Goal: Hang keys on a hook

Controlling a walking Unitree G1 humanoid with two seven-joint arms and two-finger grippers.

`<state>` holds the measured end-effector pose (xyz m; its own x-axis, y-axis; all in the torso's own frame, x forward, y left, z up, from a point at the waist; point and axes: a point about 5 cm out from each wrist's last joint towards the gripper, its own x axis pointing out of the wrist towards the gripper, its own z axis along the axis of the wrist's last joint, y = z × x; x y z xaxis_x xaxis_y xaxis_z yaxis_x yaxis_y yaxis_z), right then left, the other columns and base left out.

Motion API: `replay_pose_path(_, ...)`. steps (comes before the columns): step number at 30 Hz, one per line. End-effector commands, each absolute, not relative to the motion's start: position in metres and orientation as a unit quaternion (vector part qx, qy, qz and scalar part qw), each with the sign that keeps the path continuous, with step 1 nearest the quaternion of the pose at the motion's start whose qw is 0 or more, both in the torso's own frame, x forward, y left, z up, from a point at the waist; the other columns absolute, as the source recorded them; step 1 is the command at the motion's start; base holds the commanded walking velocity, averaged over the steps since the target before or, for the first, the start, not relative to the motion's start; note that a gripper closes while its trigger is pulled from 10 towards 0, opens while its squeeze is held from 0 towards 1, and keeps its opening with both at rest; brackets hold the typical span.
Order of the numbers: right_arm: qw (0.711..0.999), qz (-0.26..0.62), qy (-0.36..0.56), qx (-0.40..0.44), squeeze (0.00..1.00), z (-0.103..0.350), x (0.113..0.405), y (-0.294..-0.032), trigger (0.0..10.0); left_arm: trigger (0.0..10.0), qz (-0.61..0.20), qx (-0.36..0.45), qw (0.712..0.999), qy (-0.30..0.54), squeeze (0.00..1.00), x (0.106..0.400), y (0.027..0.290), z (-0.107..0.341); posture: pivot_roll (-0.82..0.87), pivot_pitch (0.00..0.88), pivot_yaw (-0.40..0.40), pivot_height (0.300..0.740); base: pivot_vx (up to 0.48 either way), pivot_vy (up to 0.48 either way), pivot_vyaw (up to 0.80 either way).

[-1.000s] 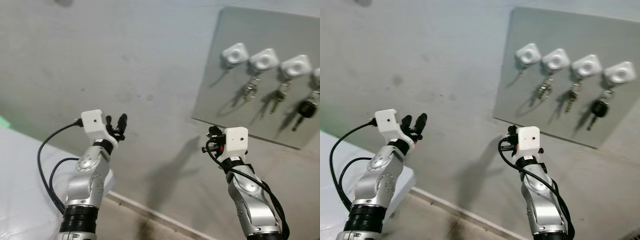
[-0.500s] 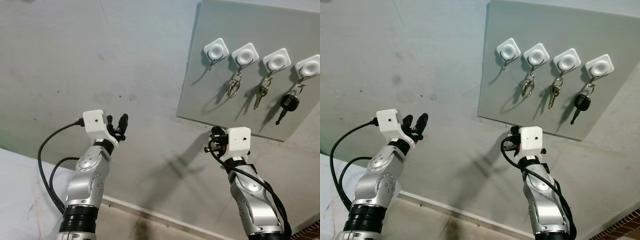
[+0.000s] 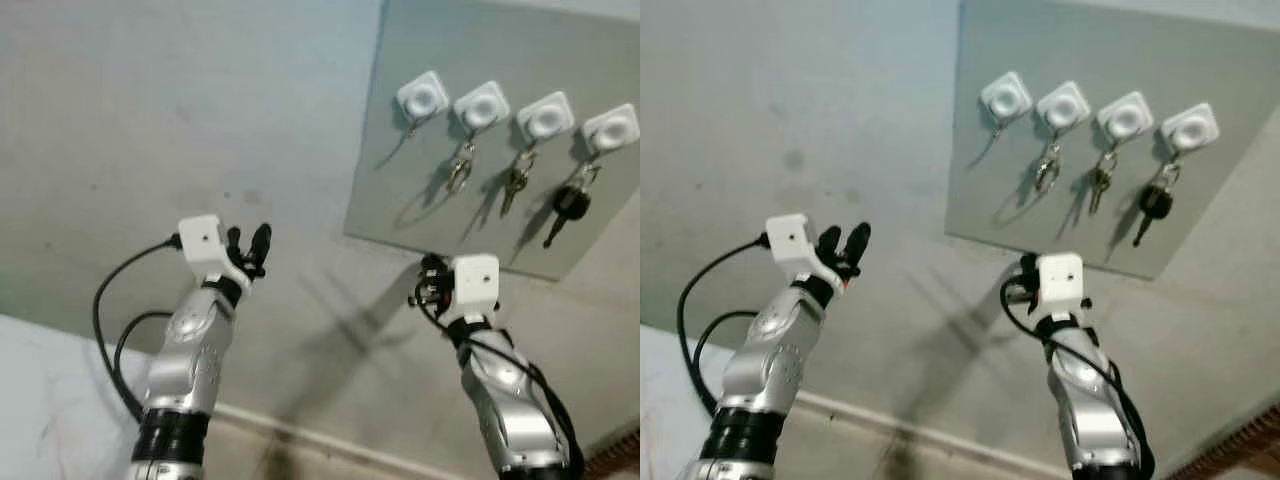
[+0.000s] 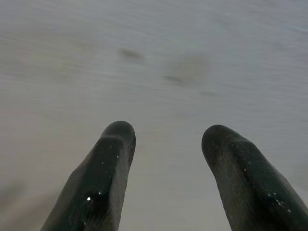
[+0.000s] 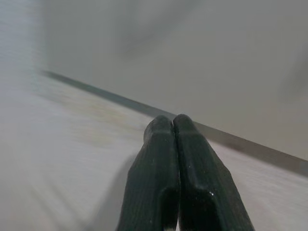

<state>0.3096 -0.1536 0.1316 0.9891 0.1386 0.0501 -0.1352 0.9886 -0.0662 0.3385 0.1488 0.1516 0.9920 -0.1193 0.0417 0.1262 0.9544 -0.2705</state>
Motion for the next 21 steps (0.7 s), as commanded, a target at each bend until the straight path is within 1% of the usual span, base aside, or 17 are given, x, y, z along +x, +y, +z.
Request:
replay_pose_path(1, 0.997, 0.063, -0.029, -0.032, 0.0, 0.134, 0.3101, -0.1569, 10.0, 10.0, -0.046, -0.133, 0.99, -0.015, 0.0, 0.339, 0.1519, 0.1523, 0.16, 0.0, -0.001, 0.74, 0.0, 0.0, 0.0)
replay_pose_path(6, 0.997, 0.064, -0.025, -0.033, 0.0, 0.1338, 0.3104, -0.1569, 10.0, 10.0, -0.039, -0.127, 0.991, -0.014, 0.0, 0.3399, 0.152, 0.1526, 0.16, 0.0, -0.001, 0.74, 0.0, 0.0, 0.0)
replay_pose_path(15, 0.997, 0.06, -0.024, -0.044, 0.0, 0.1345, 0.3114, -0.1572, 10.0, 10.0, -0.046, -0.142, 0.989, -0.009, 0.0, 0.3417, 0.1507, 0.1544, 0.16, 0.0, 0.0, 0.74, 0.0, 0.0, 0.0)
replay_pose_path(21, 0.997, 0.066, -0.018, -0.029, 0.0, 0.1337, 0.3107, -0.1567, 10.0, 10.0, -0.059, -0.13, 0.99, -0.011, 0.0, 0.3412, 0.1462, 0.1555, 0.15, 0.0, 0.002, 0.74, 0.0, 0.0, 0.0)
